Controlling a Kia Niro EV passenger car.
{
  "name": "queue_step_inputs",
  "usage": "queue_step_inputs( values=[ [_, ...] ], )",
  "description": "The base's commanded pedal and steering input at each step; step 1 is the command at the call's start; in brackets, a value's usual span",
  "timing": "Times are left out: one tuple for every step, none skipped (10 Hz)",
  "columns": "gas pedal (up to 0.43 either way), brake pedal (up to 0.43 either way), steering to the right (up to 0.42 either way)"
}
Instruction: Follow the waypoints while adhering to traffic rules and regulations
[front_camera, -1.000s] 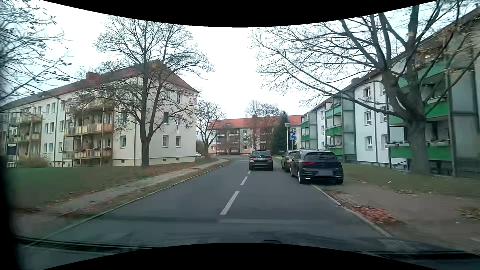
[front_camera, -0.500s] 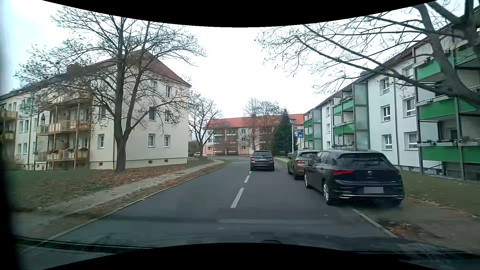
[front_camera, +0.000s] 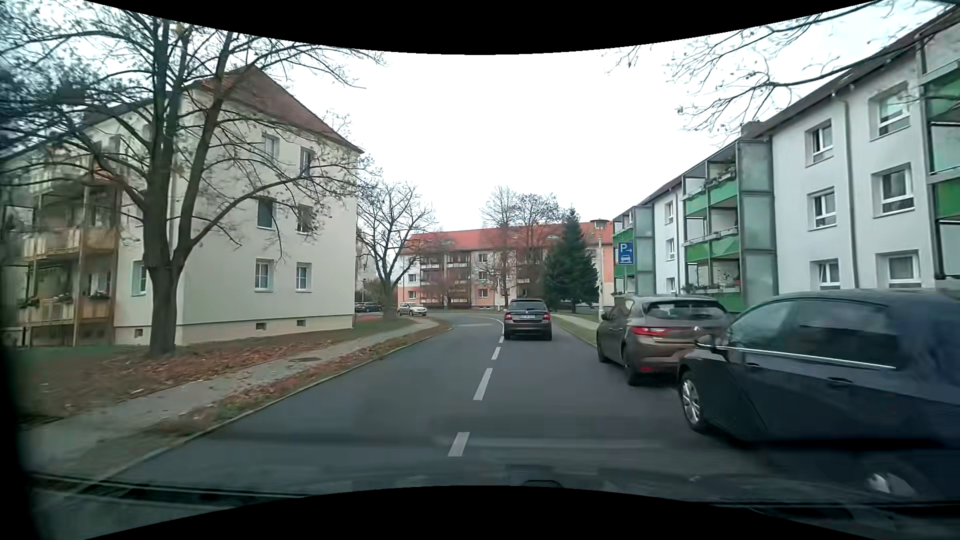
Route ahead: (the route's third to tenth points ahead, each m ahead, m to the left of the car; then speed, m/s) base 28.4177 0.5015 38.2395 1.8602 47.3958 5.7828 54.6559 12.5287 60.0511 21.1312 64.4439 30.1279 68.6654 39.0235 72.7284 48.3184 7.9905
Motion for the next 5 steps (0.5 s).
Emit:
queue_step_inputs(
  values=[
    [0.197,0.000,0.011],
    [0.197,0.000,0.012],
    [0.197,0.000,0.013],
    [0.189,0.000,0.016],
    [0.177,0.000,0.020]
  ],
)
